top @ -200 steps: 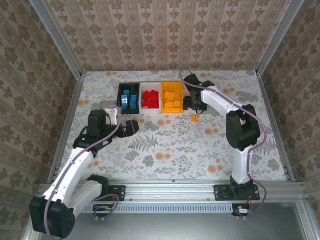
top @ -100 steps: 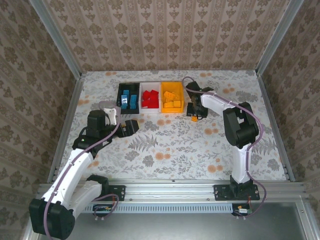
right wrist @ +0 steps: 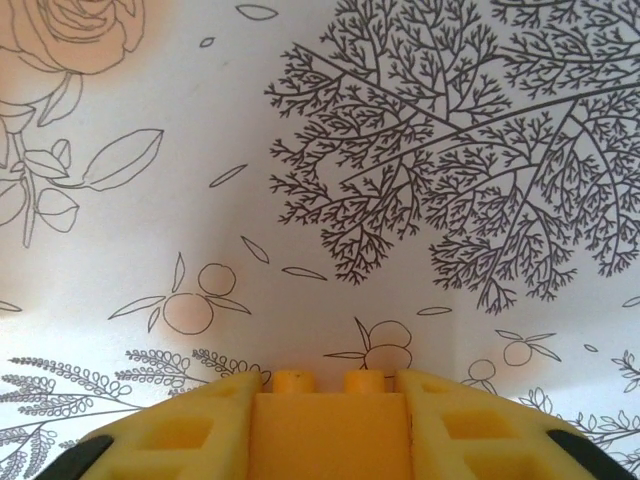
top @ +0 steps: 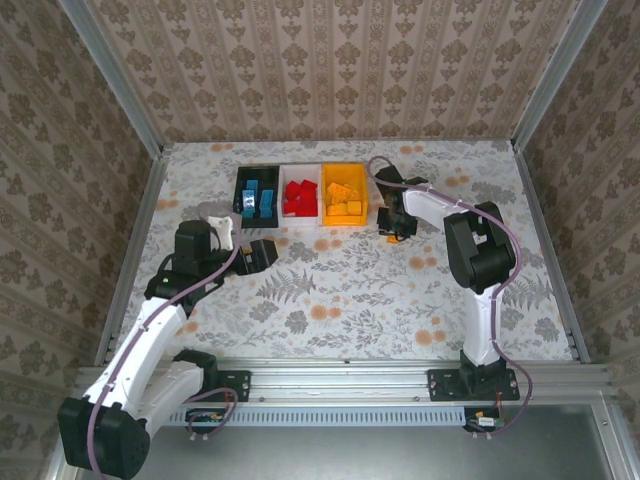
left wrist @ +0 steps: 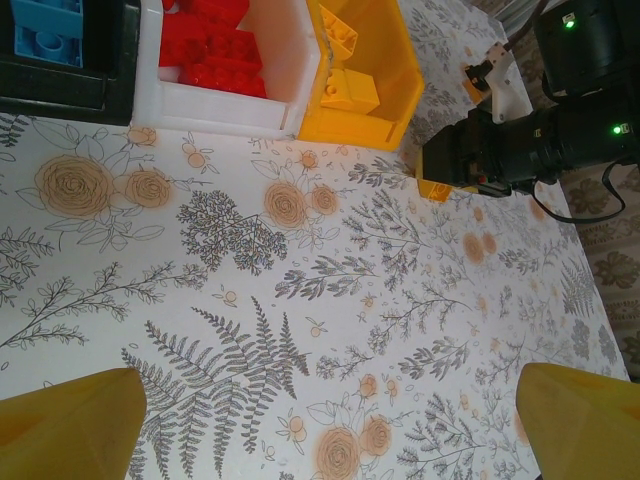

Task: Sort the legos into containers by color

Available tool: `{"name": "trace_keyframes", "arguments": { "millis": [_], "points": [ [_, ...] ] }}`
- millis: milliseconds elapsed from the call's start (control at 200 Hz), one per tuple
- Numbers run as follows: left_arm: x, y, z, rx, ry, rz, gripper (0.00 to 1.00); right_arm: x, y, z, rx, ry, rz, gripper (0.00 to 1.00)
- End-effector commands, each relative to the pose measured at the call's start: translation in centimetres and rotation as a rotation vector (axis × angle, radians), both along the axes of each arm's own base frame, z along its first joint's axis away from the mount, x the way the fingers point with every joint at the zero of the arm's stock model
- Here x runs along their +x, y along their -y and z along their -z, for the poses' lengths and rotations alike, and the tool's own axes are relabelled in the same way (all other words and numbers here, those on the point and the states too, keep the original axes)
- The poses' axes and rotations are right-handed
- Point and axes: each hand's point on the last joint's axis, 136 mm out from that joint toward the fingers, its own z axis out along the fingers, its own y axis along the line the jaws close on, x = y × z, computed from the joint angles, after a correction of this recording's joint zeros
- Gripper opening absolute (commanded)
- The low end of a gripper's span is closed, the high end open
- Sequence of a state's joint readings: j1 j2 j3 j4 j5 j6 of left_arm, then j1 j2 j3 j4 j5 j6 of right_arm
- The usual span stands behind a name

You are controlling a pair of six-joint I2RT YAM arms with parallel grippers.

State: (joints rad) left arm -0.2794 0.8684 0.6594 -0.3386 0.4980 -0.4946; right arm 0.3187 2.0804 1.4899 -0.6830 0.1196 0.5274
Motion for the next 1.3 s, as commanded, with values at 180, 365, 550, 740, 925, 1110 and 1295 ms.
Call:
{"name": "trace_keyframes", "arguments": {
  "millis": [180, 365, 550, 740, 925, 1110, 1295],
  "points": [
    [0.2, 0.0, -0.5, -0.009, -0.004, -0.004, 0.97, -0.4, -0.8, -1.8, 0.074, 0.042, -0.018, 0.3],
    [0.6, 0.0, -0.9, -0.016, 0.005, -0.015, 0.97, 0.7, -2.4, -6.2, 0.167, 0.142, -0.063, 0.29],
    [0.9, -0.6, -0.8, 0.006, 0.002, -0.047, 1.0, 2.2, -4.1, -11.6, 0.251, 0.246, -0.117, 0.29],
    [1.3, -2.2, -0.8, 0.054, 0.017, -0.121, 1.0, 4.7, -5.8, -16.2, 0.294, 0.367, -0.174, 0.27],
    [1.9, -4.9, -0.3, 0.127, 0.032, -0.26, 1.0, 8.0, -7.8, -16.1, 0.29, 0.425, -0.241, 0.27],
    [2.4, -8.0, -0.3, 0.248, 0.08, -0.395, 1.0, 11.0, -10.2, -14.3, 0.303, 0.431, -0.295, 0.3],
    [3.9, -13.2, -1.0, 0.453, 0.247, -0.616, 1.0, 12.8, -10.2, -14.9, 0.3, 0.491, -0.304, 0.95]
  ]
}}
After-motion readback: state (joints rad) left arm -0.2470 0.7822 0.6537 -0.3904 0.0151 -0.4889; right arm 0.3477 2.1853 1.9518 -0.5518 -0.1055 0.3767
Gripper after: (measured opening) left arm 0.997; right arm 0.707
